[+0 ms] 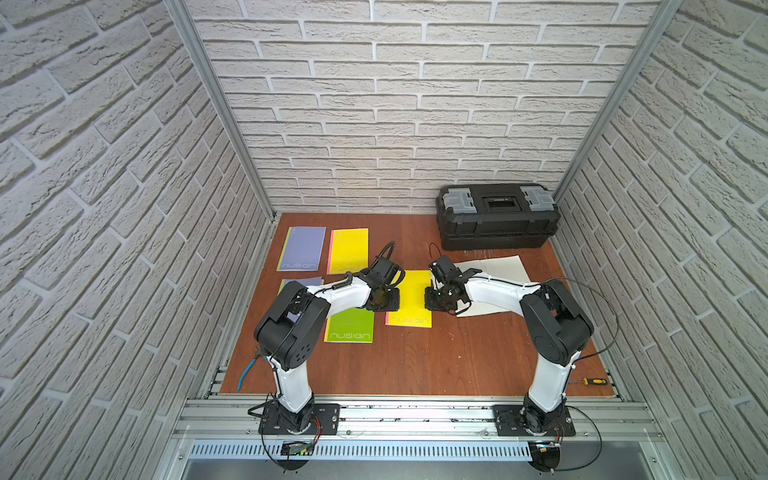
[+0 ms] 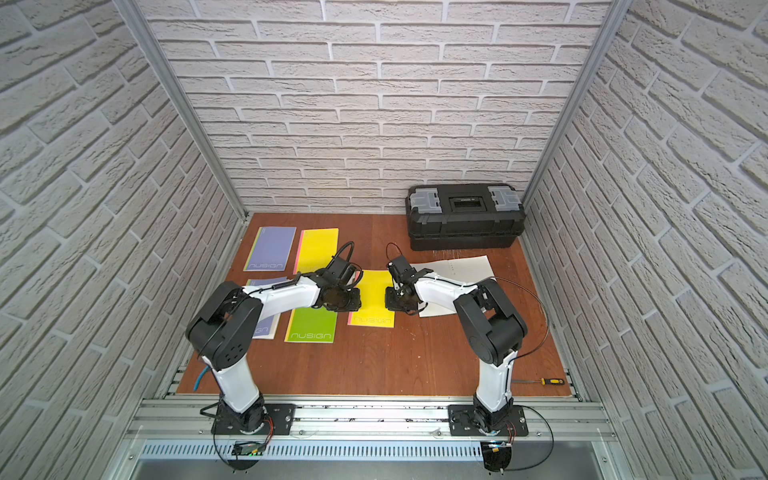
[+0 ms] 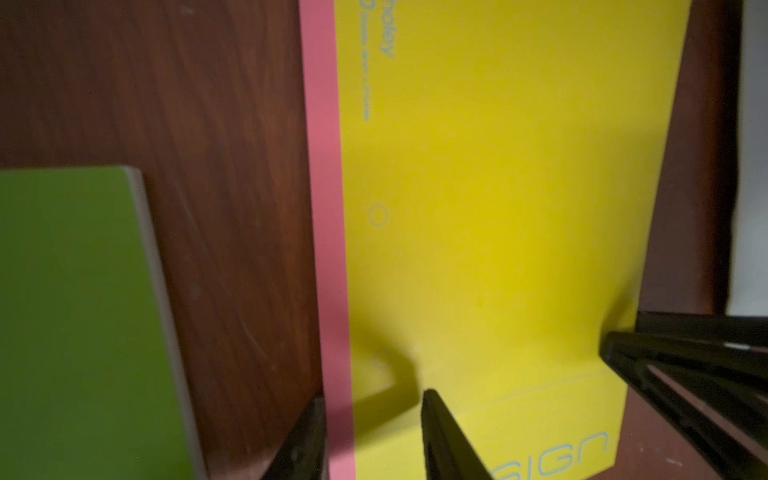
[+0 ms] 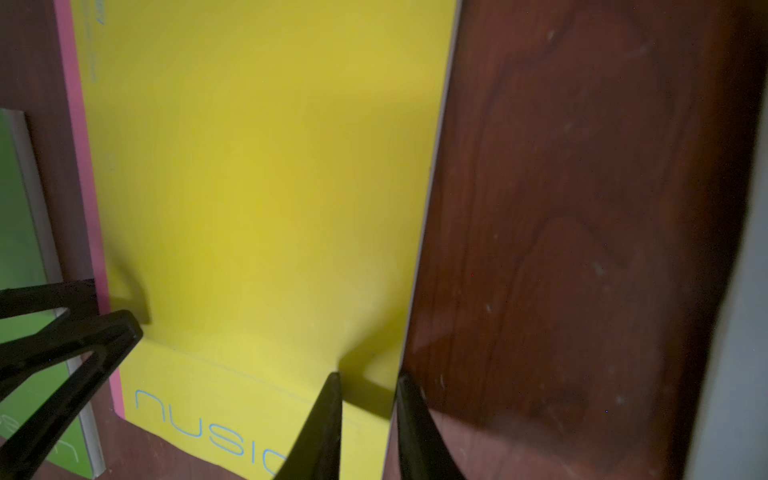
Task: Close the notebook
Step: Move the notebook to the center of the board.
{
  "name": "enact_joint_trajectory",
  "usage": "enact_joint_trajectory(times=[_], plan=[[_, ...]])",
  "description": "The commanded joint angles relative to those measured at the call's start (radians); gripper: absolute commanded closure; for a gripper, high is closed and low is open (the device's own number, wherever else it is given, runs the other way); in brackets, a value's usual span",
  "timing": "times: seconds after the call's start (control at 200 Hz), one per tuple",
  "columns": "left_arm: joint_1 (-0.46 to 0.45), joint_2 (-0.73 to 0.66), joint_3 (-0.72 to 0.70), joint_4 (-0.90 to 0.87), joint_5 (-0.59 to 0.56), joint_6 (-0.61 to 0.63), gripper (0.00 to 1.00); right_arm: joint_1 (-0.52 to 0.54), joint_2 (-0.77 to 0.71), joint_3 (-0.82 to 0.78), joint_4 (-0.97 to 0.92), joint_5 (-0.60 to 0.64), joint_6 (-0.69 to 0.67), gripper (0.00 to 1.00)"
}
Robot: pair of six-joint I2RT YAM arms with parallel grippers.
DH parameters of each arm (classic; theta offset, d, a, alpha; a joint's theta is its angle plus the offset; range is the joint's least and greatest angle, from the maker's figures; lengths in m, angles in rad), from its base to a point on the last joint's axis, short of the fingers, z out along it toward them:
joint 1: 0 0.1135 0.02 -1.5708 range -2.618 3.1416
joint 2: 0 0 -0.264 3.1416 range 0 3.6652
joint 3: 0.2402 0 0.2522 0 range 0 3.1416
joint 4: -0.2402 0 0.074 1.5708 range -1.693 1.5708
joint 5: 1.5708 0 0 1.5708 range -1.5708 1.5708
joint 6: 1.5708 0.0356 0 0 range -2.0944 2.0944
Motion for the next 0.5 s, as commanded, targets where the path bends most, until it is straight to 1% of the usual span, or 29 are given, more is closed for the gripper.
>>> enact_joint_trajectory(times=[0.0,0.31,0.495], plan=[[0.011,0.081,0.05,0.02,0.095,0.049,0.61,0.0,0.086,0.076,-0.001,-0.039,-0.033,0.75],[0.057,0.227,0.223,-0.048,0.146,0.099,0.61,-0.054,0.232,0.315,-0.099,-0.034,-0.079,0.75],[0.088,0.28,0.286,-0.064,0.154,0.105,0.61,-0.078,0.312,0.425,-0.125,-0.057,-0.086,0.75]])
